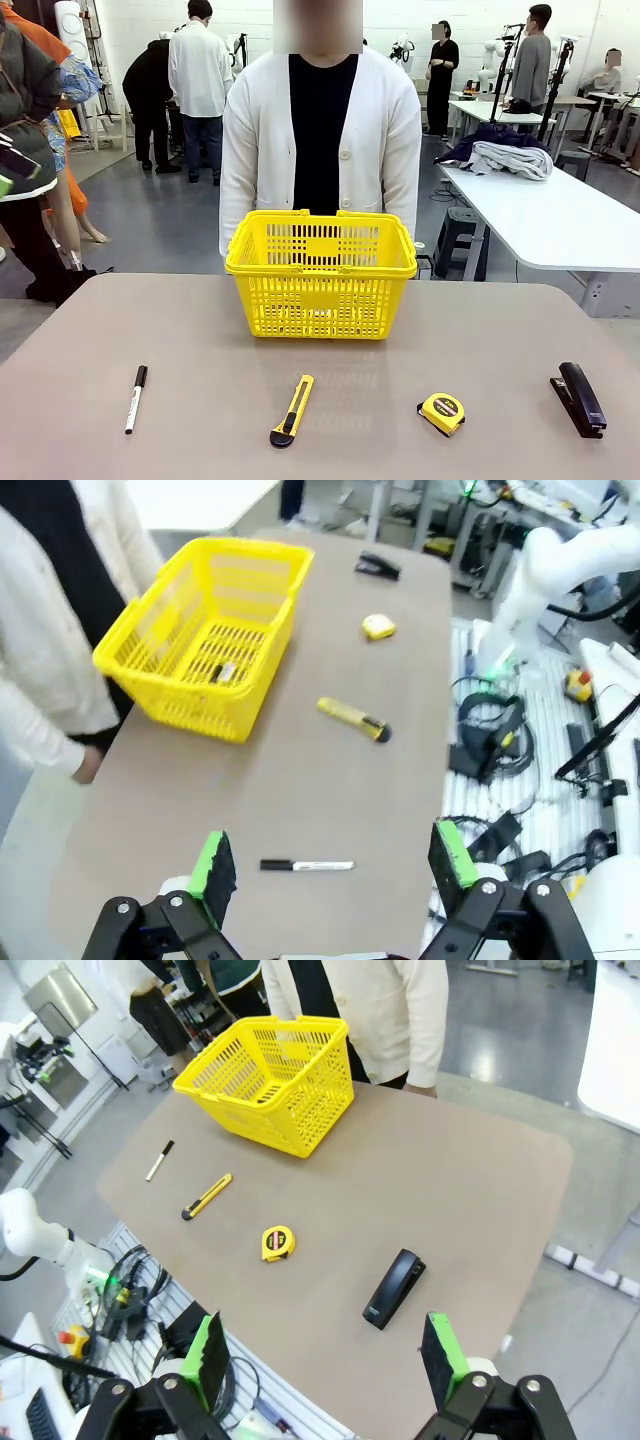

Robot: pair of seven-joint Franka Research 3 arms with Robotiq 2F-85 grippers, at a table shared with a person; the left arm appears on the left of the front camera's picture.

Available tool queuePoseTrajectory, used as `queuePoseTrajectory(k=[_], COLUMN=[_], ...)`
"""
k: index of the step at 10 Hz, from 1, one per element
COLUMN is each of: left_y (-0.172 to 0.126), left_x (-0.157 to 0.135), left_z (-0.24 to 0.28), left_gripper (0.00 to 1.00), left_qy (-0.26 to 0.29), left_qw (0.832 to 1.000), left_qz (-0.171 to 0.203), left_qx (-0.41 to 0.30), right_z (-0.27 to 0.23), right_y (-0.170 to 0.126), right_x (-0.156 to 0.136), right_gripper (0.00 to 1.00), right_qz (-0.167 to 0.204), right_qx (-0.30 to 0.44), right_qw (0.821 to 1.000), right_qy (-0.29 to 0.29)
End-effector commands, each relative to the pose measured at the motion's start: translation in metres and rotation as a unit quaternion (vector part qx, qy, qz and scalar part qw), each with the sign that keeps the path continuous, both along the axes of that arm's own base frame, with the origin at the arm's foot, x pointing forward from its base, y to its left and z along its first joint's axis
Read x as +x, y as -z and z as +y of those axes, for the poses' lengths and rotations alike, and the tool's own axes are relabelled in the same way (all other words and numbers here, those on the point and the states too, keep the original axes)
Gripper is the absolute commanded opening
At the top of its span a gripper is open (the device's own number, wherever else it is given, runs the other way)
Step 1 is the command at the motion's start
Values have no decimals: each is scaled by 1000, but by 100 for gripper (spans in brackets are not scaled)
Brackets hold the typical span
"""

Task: Place the items the person wants into the basket.
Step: Pick up the item the person points to and place it in the Market Basket.

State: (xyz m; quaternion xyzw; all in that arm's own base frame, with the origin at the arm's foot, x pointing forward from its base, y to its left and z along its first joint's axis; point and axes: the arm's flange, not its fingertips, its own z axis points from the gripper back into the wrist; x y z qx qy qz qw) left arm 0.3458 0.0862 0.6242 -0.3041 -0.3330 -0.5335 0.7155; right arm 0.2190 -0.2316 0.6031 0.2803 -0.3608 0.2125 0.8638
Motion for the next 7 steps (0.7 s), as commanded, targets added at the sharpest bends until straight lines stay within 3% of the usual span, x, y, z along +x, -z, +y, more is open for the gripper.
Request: queuePoseTrajectory(k=[1, 4, 7], left_y=[10, 40, 45], left_x=[-10, -3, -8], left_z=[16, 55, 71], left_gripper=[100, 100, 100], left_qy=[35, 32, 11], left_qw=[999, 999, 997], left_qz=[13, -2, -25], left_qx=[-26, -37, -72], right_z=[0, 0, 0], right_y=[0, 0, 0], right_x=[1, 1, 1], right_gripper=[100, 100, 100], right_qz=[-9, -9, -9], right_qx=[6, 6, 6], right_qw=[1000, 1000, 1000], right_qy=[-8, -8, -8])
